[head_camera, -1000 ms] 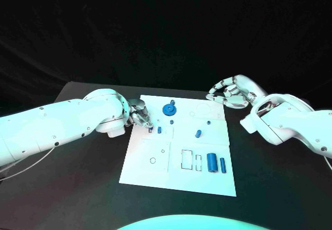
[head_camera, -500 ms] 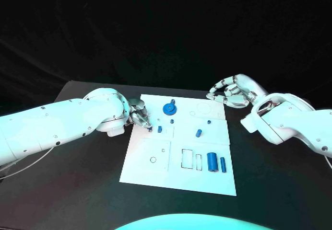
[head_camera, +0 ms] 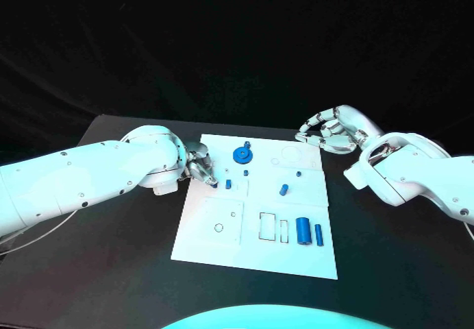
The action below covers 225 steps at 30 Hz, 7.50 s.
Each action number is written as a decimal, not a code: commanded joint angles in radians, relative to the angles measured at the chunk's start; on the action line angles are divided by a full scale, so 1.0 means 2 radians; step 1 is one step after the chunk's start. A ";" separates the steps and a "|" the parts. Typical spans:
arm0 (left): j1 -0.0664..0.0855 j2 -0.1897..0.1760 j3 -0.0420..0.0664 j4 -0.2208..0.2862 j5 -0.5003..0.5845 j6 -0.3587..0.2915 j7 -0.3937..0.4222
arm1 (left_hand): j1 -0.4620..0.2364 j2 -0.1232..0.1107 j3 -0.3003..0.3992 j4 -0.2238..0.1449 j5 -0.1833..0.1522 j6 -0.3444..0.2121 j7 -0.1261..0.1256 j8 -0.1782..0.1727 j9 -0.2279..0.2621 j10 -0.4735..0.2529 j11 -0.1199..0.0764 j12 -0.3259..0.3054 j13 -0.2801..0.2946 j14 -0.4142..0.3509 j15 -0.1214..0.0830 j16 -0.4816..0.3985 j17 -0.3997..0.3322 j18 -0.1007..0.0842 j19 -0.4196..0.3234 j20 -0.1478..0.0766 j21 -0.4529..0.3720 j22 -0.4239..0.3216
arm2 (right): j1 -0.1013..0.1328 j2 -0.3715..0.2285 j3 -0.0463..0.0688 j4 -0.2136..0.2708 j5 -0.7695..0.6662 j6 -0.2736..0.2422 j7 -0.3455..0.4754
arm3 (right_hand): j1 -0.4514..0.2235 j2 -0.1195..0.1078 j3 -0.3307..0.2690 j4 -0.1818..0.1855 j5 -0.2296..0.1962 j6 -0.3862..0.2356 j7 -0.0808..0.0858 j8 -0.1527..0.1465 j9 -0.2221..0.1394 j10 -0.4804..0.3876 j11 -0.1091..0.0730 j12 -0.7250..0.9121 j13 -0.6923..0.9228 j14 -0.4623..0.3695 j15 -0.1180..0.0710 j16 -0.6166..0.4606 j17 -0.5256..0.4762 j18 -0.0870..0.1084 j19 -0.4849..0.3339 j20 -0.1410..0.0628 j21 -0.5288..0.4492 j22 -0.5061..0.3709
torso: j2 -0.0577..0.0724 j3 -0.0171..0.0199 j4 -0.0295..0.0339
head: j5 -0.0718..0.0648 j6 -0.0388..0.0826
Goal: Assemble the parts on the task board
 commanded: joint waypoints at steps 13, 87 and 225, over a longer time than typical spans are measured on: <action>-0.001 0.002 0.000 0.004 -0.003 0.016 -0.002 | 0.000 0.006 0.086 -0.086 0.004 0.004 -0.003 0.002 0.001 0.002 0.000 0.000 -0.002 0.053 -0.003 0.002 0.132 -0.006 0.017 -0.003 0.002 0.060 | 0.000 0.000 0.000 0.001 -0.003 0.005 0.004 | -0.002 0.001 0.000 -0.001 0.002 -0.003 0.001 0.002 0.001 -0.001 -0.001 -0.001 0.038 0.045 -0.003 -0.003 0.102 -0.002 0.039 -0.004 -0.002 0.119 | 0.000 -0.0002 0.0001 | -0.001 0.001; -0.002 0.003 0.004 -0.008 -0.002 -0.001 -0.017 | -0.111 0.008 -0.127 0.035 -0.017 0.037 -0.018 -0.006 -0.017 0.015 -0.011 0.009 0.003 0.053 -0.012 0.002 0.132 -0.006 0.018 -0.009 0.002 0.064 | 0.000 -0.006 0.000 0.005 -0.003 -0.001 0.007 | -0.012 -0.001 -0.004 0.000 0.001 -0.005 0.001 0.002 0.003 -0.003 0.000 -0.003 0.036 0.044 -0.003 -0.004 0.100 -0.001 0.038 -0.004 -0.004 0.118 | 0.000 -0.0002 -0.0003 | -0.004 -0.004; -0.031 0.105 -0.003 -0.085 -0.238 -0.067 0.217 | 0.128 -0.005 -0.074 -0.022 -0.041 -0.024 0.030 -0.161 -0.189 -0.163 0.055 -0.370 -0.405 -0.012 0.043 -0.072 -0.077 0.024 -0.060 0.037 -0.095 -0.064 | 0.000 -0.004 0.000 0.005 -0.007 0.003 0.003 | -0.011 0.002 -0.003 -0.001 0.007 -0.004 0.001 0.004 0.005 -0.002 -0.001 -0.002 0.037 0.044 -0.004 -0.005 0.099 -0.001 0.036 -0.005 -0.007 0.116 | 0.000 0.0000 0.0001 | -0.024 -0.004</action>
